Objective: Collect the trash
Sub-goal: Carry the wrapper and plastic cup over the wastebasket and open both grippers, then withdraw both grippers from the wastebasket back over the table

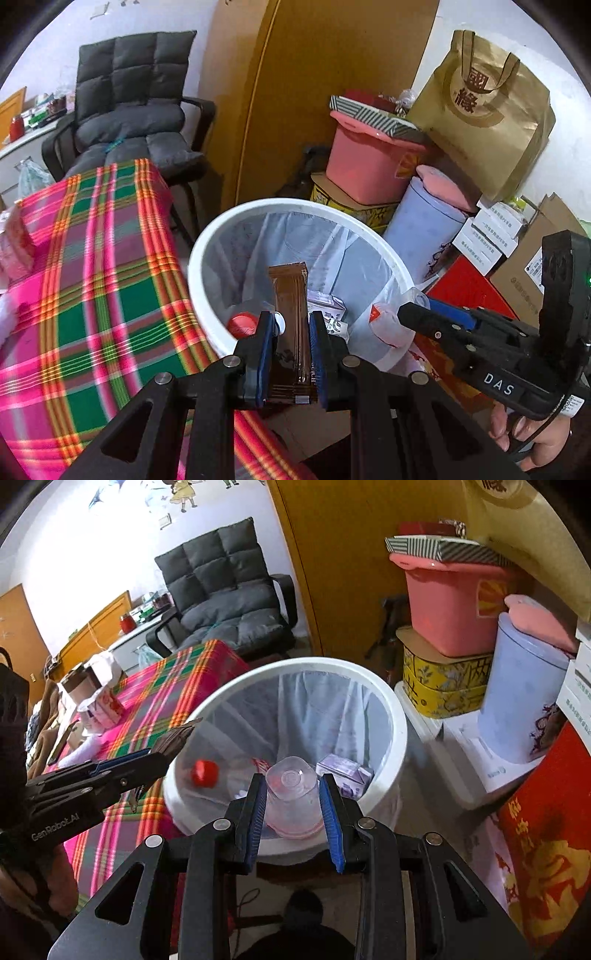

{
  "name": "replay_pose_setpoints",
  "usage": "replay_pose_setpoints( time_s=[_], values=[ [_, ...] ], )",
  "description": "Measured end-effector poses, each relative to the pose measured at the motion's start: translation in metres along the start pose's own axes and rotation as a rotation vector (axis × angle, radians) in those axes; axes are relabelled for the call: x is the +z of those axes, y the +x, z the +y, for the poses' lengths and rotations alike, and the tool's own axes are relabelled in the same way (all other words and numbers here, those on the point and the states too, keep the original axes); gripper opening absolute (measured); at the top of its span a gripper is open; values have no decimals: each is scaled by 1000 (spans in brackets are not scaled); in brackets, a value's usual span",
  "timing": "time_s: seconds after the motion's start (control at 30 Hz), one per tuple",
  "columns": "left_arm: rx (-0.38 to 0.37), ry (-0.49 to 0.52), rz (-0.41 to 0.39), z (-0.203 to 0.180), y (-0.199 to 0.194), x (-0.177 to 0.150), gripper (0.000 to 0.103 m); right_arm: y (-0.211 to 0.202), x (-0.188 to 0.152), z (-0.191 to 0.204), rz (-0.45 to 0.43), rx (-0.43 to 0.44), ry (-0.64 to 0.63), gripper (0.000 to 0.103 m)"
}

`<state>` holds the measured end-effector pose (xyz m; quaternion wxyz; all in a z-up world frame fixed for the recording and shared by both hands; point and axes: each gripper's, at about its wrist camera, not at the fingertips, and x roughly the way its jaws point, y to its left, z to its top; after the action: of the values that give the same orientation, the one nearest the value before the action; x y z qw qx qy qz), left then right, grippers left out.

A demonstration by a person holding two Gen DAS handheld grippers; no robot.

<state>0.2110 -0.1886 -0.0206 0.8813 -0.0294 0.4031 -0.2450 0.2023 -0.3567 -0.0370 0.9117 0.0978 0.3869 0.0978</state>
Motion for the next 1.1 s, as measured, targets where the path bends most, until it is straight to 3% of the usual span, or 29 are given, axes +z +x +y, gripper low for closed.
replay_pose_setpoints(
  time_s=[0.27, 0.43, 0.73, 1.1],
  values=[
    [-37, 7, 9, -2, 22, 10, 21, 8, 4, 0, 19, -24, -15, 34],
    [-50, -2, -1, 2, 20, 11, 33, 6, 5, 1, 7, -24, -22, 38],
    [-36, -35, -29, 13, -8, 4, 33, -6, 4, 17, -11, -16, -46, 38],
    [42, -83, -65, 33, -55, -19, 33, -23, -1, 54, -32, 44, -114, 38]
  ],
)
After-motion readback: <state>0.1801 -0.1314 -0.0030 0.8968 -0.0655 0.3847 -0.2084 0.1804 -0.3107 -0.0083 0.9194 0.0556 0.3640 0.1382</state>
